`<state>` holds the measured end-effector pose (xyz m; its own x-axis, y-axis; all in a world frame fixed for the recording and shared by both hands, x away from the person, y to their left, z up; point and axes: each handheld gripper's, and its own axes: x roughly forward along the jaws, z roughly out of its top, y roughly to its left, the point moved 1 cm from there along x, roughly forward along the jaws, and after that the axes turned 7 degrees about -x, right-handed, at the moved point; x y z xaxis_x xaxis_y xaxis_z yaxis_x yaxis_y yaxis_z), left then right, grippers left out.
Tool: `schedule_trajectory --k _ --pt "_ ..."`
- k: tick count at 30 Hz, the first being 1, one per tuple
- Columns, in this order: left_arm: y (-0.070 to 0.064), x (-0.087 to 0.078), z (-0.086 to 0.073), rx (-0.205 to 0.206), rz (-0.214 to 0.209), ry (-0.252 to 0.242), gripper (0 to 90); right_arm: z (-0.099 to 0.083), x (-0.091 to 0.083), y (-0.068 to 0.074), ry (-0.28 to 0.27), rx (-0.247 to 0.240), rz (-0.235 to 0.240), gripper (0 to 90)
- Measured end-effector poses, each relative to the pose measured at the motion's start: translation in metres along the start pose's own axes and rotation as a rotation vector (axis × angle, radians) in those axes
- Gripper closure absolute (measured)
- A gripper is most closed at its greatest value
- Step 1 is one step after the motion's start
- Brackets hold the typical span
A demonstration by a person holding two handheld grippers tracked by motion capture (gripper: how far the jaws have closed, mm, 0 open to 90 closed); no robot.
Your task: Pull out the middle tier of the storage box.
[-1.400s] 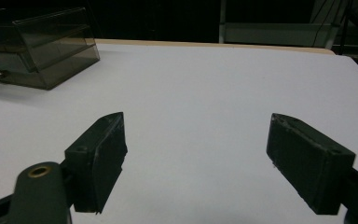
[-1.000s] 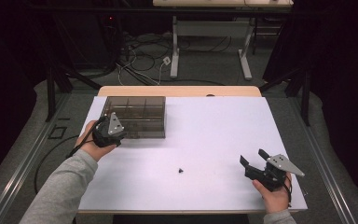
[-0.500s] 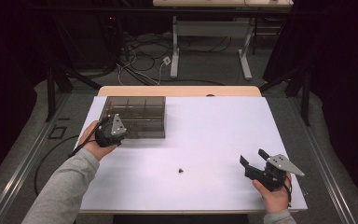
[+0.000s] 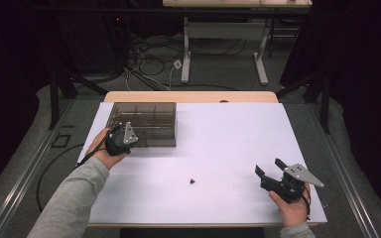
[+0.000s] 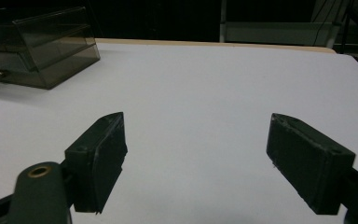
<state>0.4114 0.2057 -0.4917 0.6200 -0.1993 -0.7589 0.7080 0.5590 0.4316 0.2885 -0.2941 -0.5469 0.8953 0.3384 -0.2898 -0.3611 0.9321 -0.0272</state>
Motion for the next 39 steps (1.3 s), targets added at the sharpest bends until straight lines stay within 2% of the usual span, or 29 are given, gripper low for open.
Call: schedule_trajectory --k 5,15,25,39 --pt "0.001 0.005 0.0 0.006 -0.004 0.014 64.4 0.0 0.0 0.0 0.001 -0.001 -0.001 19.5" --pt "0.003 0.013 0.0 0.017 -0.01 0.027 65.9 0.0 0.0 -0.001 0.002 -0.003 -0.001 19.5" --pt "0.006 0.019 -0.002 0.029 -0.042 0.045 68.0 0.0 0.0 -0.001 0.004 -0.004 -0.005 19.5" --pt "0.008 0.021 -0.003 0.021 -0.062 0.04 72.5 -0.001 0.001 -0.001 0.003 0.004 0.004 19.5"
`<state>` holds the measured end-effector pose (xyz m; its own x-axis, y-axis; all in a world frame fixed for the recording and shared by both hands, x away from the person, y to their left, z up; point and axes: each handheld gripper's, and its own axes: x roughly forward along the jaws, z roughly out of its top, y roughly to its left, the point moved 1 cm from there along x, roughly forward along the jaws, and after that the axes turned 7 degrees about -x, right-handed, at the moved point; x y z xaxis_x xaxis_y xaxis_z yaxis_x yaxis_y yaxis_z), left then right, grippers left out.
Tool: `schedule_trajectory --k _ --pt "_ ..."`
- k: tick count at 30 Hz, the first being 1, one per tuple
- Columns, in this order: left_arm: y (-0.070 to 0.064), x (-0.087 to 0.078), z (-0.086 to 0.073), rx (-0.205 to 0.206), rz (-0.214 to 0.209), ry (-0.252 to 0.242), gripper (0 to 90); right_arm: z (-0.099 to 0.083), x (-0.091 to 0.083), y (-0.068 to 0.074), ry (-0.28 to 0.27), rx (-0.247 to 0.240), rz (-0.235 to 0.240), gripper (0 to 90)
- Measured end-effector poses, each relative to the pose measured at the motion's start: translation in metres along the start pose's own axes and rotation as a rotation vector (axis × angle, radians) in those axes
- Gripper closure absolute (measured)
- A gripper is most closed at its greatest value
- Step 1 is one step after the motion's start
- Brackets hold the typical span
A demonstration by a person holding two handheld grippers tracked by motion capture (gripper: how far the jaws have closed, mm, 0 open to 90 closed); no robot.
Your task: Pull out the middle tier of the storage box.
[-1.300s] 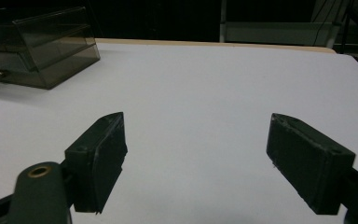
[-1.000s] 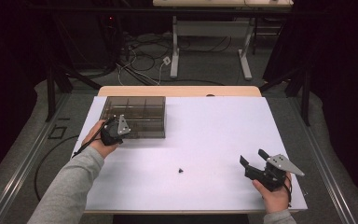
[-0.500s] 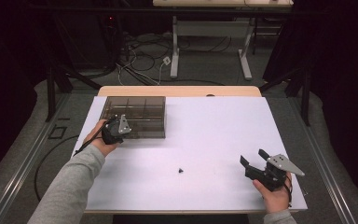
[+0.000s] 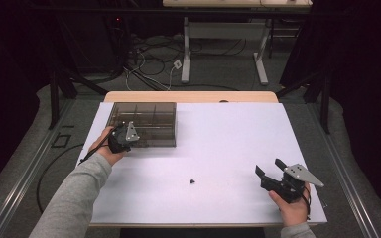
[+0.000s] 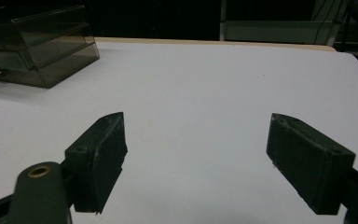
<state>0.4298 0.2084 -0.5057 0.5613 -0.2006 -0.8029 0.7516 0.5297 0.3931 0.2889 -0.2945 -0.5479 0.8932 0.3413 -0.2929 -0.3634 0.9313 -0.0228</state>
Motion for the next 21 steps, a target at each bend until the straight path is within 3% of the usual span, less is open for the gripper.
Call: schedule_trajectory --k 21 --pt "0.0025 -0.0044 -0.0019 0.028 -0.018 -0.008 76.6 -0.0003 0.0005 -0.0006 -0.003 -0.003 -0.003 19.5"
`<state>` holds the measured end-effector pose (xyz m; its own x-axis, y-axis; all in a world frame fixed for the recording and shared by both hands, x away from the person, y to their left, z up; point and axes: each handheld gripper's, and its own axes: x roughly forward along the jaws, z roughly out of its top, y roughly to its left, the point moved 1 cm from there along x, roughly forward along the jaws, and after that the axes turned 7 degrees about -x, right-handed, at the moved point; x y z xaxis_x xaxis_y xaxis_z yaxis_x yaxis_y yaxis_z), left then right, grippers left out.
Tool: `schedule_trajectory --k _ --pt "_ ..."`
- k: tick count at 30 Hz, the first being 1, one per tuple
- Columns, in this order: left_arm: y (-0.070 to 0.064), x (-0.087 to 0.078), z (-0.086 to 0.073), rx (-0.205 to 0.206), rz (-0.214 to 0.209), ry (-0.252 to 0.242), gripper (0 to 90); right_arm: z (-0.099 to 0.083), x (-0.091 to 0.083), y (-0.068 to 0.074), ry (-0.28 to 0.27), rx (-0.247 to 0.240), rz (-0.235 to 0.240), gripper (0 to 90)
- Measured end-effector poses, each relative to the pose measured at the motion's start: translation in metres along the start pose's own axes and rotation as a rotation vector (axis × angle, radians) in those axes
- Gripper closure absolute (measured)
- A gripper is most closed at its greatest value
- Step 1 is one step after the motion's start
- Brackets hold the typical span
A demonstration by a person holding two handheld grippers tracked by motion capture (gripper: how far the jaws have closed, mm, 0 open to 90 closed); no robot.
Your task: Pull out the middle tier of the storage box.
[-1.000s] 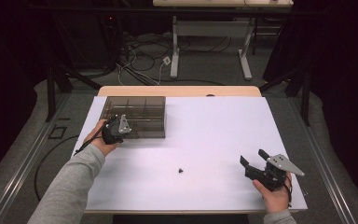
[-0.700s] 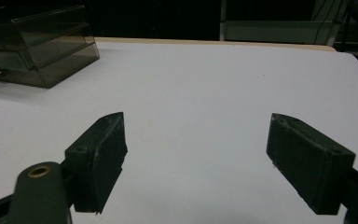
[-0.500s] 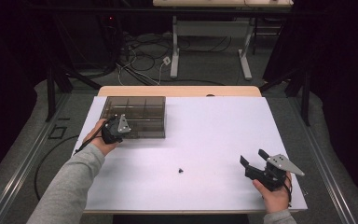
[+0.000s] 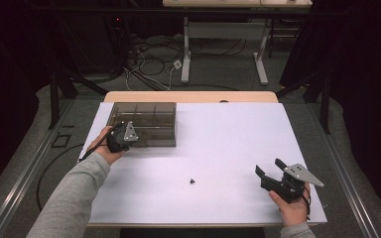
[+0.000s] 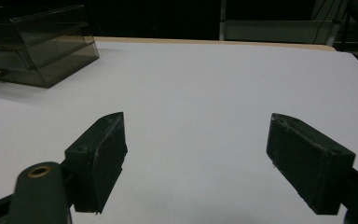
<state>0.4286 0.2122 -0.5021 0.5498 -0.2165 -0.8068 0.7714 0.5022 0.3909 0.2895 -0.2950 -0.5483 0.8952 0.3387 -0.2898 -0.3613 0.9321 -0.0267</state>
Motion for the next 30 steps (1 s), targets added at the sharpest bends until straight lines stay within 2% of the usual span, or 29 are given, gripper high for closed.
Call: schedule_trajectory --k 11,18,23,30 --pt "-0.001 -0.003 -0.002 0.03 -0.017 0.0 78.5 0.0 0.0 0.0 0.005 -0.002 -0.002 19.5" --pt "-0.002 -0.006 -0.002 0.029 -0.017 0.002 80.0 0.0 0.0 0.0 0.007 0.003 -0.001 19.5" --pt "0.0 -0.012 -0.005 0.022 -0.02 -0.008 85.5 0.0 0.0 0.0 0.005 0.003 -0.002 19.5" --pt "-0.002 -0.013 -0.004 0.054 -0.017 -0.003 85.6 0.0 0.001 0.0 -0.002 -0.001 -0.008 19.5"
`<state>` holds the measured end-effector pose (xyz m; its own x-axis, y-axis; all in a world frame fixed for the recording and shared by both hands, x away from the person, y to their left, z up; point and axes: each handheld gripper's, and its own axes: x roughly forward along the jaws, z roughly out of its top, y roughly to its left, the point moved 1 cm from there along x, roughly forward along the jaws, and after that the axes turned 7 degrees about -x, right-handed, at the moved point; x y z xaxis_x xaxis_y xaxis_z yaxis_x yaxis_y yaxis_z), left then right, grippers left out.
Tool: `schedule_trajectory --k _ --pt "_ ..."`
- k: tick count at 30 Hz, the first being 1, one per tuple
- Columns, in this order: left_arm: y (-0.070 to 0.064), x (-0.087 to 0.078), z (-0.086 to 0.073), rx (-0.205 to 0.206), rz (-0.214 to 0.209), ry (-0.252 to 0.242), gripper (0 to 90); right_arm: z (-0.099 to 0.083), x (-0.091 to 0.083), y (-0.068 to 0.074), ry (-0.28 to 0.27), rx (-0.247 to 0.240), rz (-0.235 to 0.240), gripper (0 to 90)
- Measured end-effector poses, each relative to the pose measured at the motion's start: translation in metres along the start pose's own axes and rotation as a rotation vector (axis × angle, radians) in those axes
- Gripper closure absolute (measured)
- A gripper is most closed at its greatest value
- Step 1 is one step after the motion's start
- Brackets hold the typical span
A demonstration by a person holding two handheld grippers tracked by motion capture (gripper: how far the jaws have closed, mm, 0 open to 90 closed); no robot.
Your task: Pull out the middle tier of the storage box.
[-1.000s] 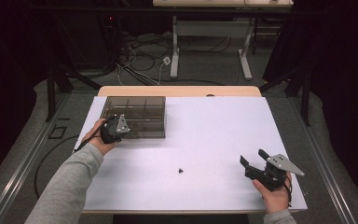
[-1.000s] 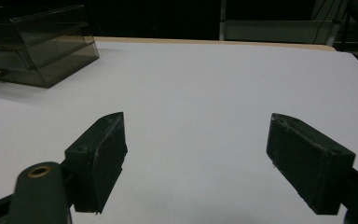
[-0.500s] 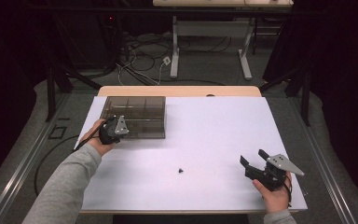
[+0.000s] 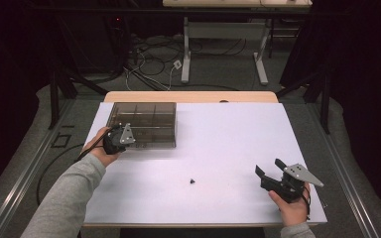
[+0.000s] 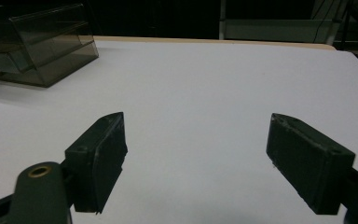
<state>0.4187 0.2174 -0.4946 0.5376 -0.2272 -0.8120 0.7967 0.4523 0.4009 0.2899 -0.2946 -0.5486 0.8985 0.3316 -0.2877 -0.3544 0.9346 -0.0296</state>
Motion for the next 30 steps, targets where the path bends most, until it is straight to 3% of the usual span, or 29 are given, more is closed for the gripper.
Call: schedule_trajectory --k 4,23,30 --pt "-0.001 -0.001 -0.001 -0.007 -0.015 -0.002 86.3 0.0 -0.001 0.0 0.012 -0.001 0.006 19.6" --pt "-0.014 -0.01 -0.002 0.059 -0.02 0.015 88.0 0.0 -0.002 0.0 0.01 0.007 0.006 19.5" --pt "-0.016 -0.008 -0.012 0.038 -0.035 0.029 90.0 0.0 0.0 0.0 -0.001 0.003 0.0 19.5"
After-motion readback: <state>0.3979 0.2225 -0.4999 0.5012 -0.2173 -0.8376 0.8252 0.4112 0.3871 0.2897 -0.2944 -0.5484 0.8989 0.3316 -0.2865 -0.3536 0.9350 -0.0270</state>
